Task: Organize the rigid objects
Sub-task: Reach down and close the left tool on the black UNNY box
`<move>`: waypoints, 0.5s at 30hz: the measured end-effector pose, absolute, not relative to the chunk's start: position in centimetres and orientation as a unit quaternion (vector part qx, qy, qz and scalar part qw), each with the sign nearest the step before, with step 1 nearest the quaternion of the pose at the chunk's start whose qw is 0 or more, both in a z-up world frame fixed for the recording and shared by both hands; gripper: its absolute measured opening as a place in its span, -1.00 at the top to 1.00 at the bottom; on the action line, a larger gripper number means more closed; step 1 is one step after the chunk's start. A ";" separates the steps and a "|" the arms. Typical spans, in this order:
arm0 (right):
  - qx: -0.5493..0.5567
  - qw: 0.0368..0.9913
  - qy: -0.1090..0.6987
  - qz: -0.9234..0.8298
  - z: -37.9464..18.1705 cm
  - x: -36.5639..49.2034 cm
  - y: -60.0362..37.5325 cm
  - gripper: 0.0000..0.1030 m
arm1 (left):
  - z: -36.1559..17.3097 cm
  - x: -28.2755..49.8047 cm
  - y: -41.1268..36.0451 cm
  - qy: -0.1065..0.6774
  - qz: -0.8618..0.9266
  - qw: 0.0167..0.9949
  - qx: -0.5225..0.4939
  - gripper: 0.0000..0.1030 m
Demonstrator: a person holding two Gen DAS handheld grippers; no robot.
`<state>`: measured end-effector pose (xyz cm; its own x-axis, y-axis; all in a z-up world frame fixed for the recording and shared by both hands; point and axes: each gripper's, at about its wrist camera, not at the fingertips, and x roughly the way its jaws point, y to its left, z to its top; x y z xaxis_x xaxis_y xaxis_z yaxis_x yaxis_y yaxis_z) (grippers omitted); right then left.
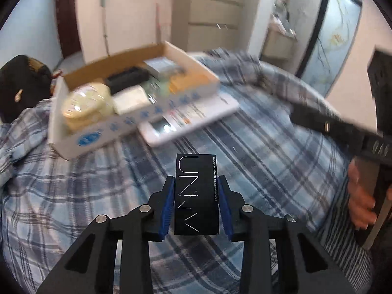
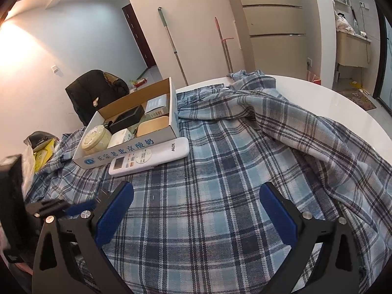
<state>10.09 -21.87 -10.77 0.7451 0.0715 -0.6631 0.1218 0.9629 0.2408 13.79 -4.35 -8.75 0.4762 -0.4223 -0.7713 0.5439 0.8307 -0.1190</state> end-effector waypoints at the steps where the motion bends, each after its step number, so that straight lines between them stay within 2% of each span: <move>1: 0.132 0.926 0.353 -0.016 -10.6 9.9 -21.8 -0.99 | -8.3 13.9 -3.7 0.417 -0.276 0.864 0.058 0.30; 10: 0.064 0.928 0.366 -0.015 -9.3 10.0 -19.4 -0.99 | -4.6 13.5 3.1 0.299 -0.187 0.934 -0.053 0.30; 15: 0.036 0.920 0.390 0.005 -8.3 12.3 -17.7 -0.99 | -4.5 14.2 3.8 0.302 -0.145 0.941 -0.050 0.30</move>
<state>12.28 -17.67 -8.26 0.6961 0.0365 -0.7170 0.0195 0.9974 0.0697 14.18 3.76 -4.46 0.7756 -0.3031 -0.5537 0.2431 0.9529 -0.1812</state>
